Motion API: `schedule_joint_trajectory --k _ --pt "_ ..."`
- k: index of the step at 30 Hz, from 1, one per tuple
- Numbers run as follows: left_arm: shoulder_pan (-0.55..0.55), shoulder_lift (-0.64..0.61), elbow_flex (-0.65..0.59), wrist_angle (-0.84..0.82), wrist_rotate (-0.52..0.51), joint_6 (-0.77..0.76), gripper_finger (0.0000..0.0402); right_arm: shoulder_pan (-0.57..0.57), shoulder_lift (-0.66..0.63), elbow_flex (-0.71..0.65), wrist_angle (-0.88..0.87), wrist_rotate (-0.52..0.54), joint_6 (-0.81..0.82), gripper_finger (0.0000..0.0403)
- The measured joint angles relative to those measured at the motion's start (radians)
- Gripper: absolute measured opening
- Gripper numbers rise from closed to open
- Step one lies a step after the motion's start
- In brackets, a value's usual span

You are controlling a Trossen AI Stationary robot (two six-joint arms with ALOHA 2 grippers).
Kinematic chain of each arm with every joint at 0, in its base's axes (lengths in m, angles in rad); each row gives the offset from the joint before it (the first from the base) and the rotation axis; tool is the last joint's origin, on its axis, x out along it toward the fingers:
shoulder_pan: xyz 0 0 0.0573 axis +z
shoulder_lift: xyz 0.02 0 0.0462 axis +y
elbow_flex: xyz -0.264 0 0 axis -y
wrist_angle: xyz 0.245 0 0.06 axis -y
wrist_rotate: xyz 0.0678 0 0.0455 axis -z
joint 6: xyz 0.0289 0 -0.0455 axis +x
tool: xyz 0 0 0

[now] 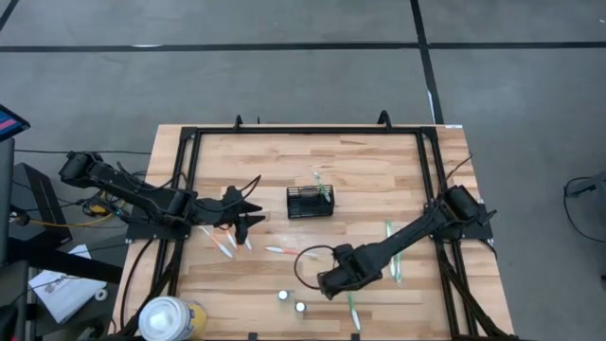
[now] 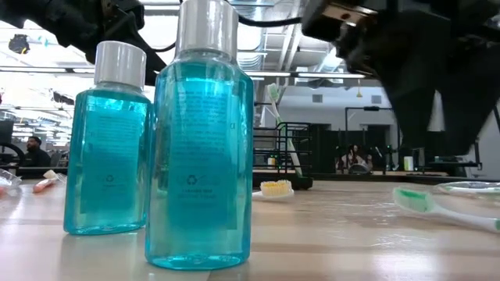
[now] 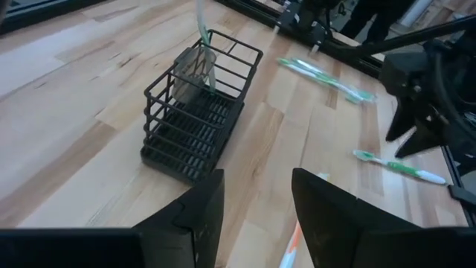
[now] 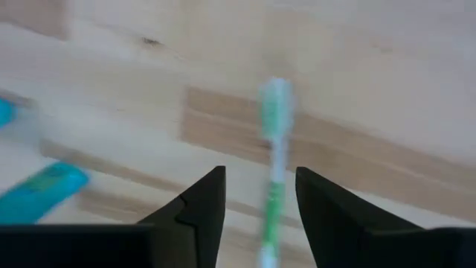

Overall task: Pick & Place toothbrushing station
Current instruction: Put the top green toothbrush into the wire organizer

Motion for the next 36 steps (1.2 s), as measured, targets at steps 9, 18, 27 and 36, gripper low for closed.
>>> schedule_joint_trajectory --k 9,18,27,36 --pt "0.0 0.002 0.0 -0.001 0.005 0.02 0.0154 0.011 0.001 0.0 -0.005 -0.015 0.013 0.015" --pt "0.0 0.002 0.0 -0.011 0.009 0.032 0.0154 -0.036 0.003 -0.052 0.04 0.014 -0.033 0.0156" --pt "0.0 0.002 0.0 -0.018 0.007 0.032 0.0154 -0.049 0.002 -0.099 0.117 0.014 -0.059 0.0146" --pt "0.0 0.002 0.0 -0.026 0.007 0.028 0.0154 -0.023 0.002 -0.176 0.177 0.001 0.001 0.0146"
